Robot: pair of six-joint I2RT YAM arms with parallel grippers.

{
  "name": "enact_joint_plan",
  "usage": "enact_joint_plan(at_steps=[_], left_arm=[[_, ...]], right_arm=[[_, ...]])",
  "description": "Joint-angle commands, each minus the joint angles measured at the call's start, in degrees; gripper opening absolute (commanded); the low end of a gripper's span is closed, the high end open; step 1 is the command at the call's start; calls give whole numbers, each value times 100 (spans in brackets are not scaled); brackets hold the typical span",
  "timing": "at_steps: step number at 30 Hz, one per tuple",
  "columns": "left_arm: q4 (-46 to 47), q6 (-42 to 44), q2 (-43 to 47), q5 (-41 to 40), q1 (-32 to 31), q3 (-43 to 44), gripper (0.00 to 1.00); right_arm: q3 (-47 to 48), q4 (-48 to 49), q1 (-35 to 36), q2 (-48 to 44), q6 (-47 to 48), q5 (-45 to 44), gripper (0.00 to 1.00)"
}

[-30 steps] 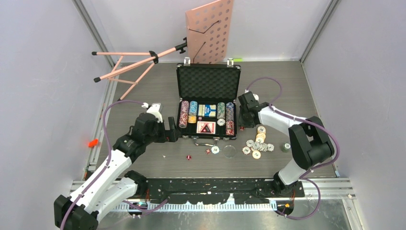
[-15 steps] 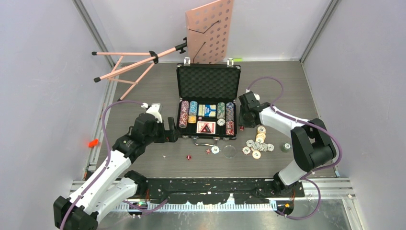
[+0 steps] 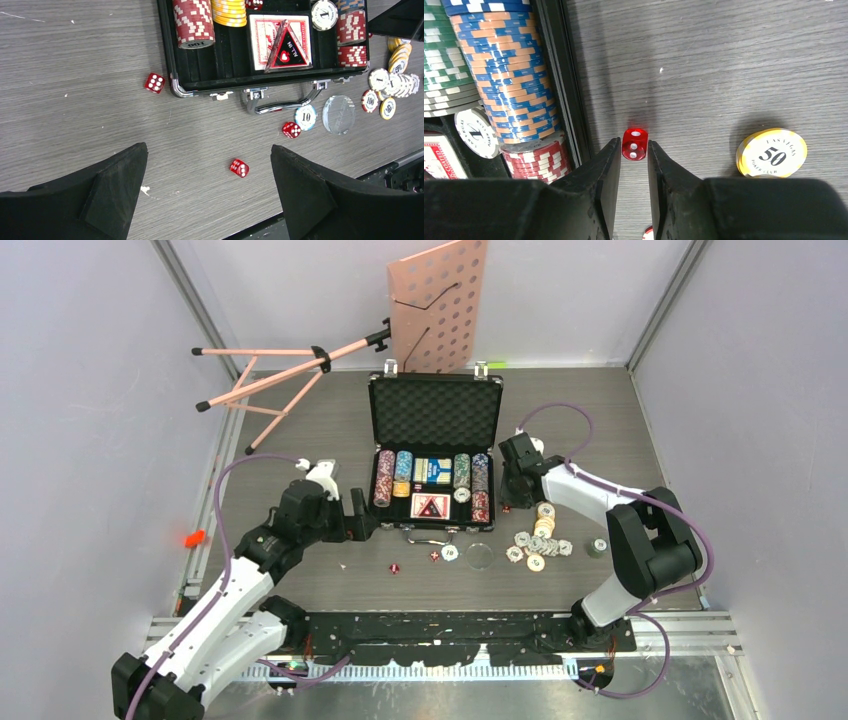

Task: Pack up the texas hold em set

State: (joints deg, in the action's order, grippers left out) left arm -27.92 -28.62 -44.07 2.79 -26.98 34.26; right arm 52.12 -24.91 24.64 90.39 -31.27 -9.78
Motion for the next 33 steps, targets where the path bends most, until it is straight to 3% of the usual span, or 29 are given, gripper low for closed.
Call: enact_joint_plan(at_steps=[1, 10, 17, 22, 33], left_arm=[[177, -98, 118, 121, 26, -69, 97], [182, -124, 93, 152, 26, -77, 97], [158, -149, 95, 162, 26, -65, 97], [130, -139, 177, 139, 26, -55, 97], [105, -123, 202, 132, 26, -42, 97]], right_arm=[[21, -13, 32, -5, -76, -56, 33], [-43, -16, 32, -99, -124, -55, 29], [-38, -62, 30, -66, -118, -75, 35], [-44, -61, 32, -108, -134, -77, 25], [76, -349, 32, -516, -143, -19, 22]])
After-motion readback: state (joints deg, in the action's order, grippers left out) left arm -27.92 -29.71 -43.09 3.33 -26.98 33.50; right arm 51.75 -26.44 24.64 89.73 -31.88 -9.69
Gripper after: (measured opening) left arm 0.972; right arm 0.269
